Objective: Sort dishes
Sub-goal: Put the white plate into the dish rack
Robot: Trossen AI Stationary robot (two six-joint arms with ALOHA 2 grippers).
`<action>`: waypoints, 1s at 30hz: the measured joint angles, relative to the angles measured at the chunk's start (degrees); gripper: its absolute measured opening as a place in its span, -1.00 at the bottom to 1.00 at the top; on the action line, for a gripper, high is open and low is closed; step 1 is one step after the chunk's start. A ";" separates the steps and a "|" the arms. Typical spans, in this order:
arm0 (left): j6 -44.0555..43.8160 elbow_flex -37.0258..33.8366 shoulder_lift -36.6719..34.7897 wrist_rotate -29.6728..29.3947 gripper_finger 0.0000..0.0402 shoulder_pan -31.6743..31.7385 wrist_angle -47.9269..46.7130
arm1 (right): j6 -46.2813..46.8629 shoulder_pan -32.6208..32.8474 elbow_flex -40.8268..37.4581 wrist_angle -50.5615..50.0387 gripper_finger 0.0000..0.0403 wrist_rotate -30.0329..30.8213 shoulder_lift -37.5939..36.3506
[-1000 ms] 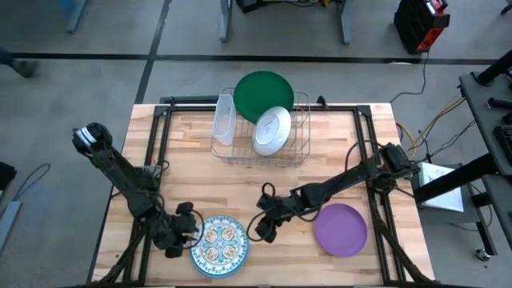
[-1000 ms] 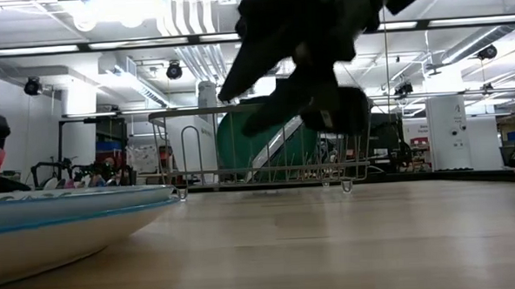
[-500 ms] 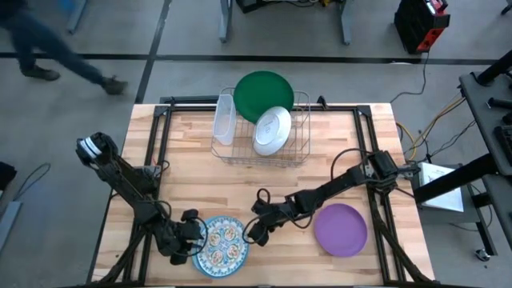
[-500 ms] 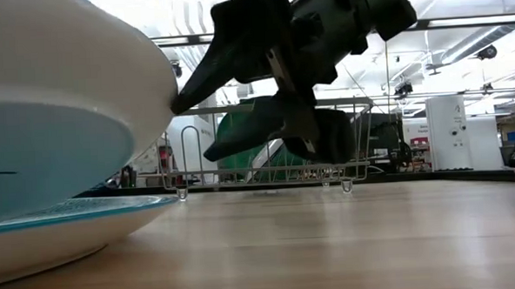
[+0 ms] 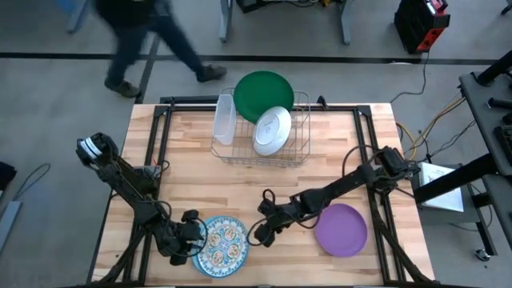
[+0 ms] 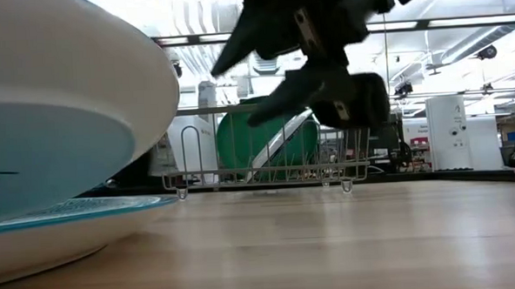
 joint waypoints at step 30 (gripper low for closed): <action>-2.11 -0.17 0.07 -2.24 -0.37 0.00 0.95 | 8.99 2.11 0.02 9.86 -0.02 4.79 1.36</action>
